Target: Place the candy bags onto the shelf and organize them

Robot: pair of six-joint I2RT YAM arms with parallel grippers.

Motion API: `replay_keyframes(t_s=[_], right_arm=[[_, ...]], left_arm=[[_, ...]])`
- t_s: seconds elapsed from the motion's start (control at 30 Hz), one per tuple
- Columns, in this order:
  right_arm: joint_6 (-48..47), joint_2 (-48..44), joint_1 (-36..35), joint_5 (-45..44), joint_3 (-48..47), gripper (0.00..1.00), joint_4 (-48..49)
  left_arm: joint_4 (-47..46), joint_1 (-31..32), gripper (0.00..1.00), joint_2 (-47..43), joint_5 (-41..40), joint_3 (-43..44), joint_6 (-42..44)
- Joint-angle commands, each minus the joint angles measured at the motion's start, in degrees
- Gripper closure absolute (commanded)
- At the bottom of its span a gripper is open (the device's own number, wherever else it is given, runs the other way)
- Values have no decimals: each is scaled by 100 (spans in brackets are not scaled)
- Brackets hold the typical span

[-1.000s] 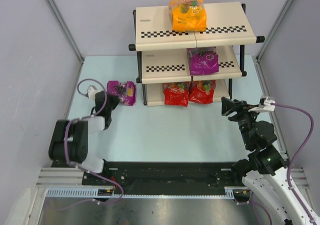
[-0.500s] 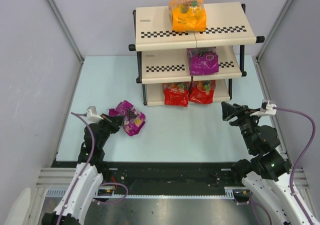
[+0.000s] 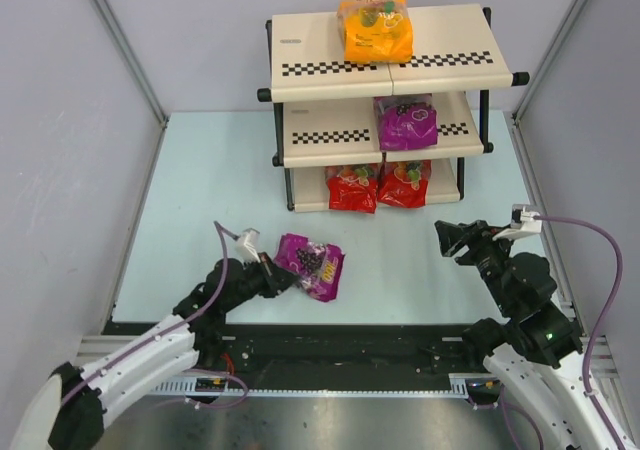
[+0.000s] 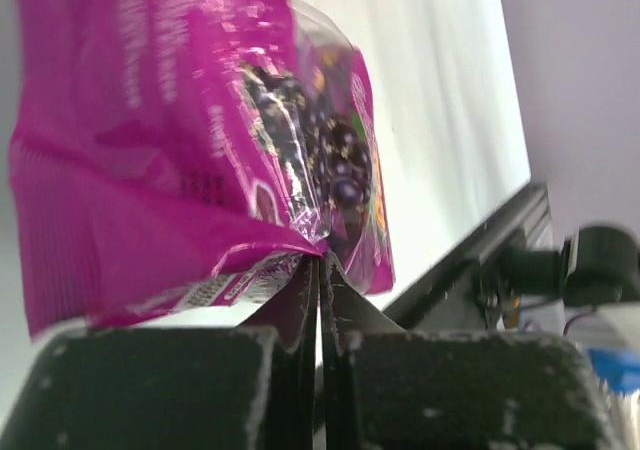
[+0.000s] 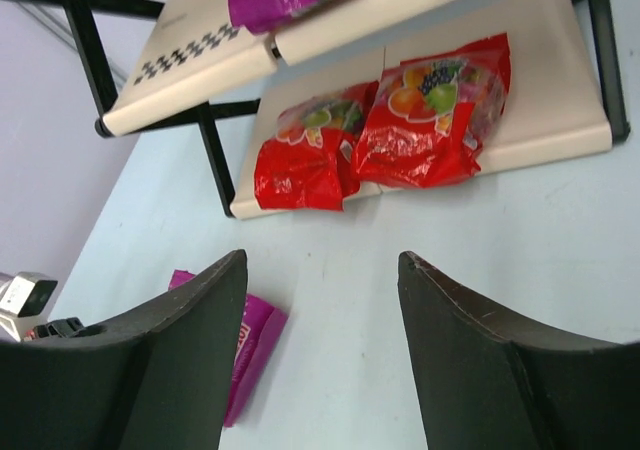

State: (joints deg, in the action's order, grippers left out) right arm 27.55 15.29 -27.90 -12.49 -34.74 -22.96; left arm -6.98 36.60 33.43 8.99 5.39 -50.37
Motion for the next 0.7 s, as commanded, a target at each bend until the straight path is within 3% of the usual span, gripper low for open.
replay_keyframes(t_s=[0.0,0.2,0.23,0.27,0.33,0.37,0.47,0.67], right_arm=[[189,-26,-31,370,-165,35,-577],[469,53,-93,581,125,37,-762],[514,97,-119,590,134,37,-763],[532,132,-137,625,134,36,-754],[602,185,-224,616,143,36,-728],[611,185,-251,625,134,35,-710],[681,255,-365,695,134,35,-666],[1014,536,-821,670,152,36,-762]], left_arm=[[-883,1146,100,356,-889,147,-359],[-1771,2429,100,1419,-1567,269,-720],[-1893,2683,93,1542,-1611,348,-763],[-1921,2790,72,1648,-1690,401,-781],[-1869,3088,62,1921,-1769,620,-764],[-1807,3168,52,1983,-1848,700,-755],[-1509,3476,41,1931,-1963,1007,-632],[-323,3626,34,825,-2629,1324,-237]])
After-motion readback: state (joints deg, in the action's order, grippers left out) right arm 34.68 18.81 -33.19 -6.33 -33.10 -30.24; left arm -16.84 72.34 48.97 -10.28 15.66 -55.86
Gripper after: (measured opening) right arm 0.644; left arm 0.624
